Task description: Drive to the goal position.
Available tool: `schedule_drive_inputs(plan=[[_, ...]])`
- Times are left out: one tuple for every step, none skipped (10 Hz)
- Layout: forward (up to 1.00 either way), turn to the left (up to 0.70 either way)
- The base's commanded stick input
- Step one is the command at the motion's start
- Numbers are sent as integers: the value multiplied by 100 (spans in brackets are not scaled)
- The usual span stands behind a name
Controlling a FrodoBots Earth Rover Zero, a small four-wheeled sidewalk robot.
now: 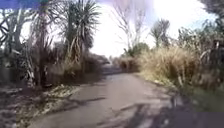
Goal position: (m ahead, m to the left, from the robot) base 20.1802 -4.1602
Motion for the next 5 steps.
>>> schedule_drive_inputs(plan=[[85, 0], [85, -33], [85, -34], [85, -34], [85, -34]])
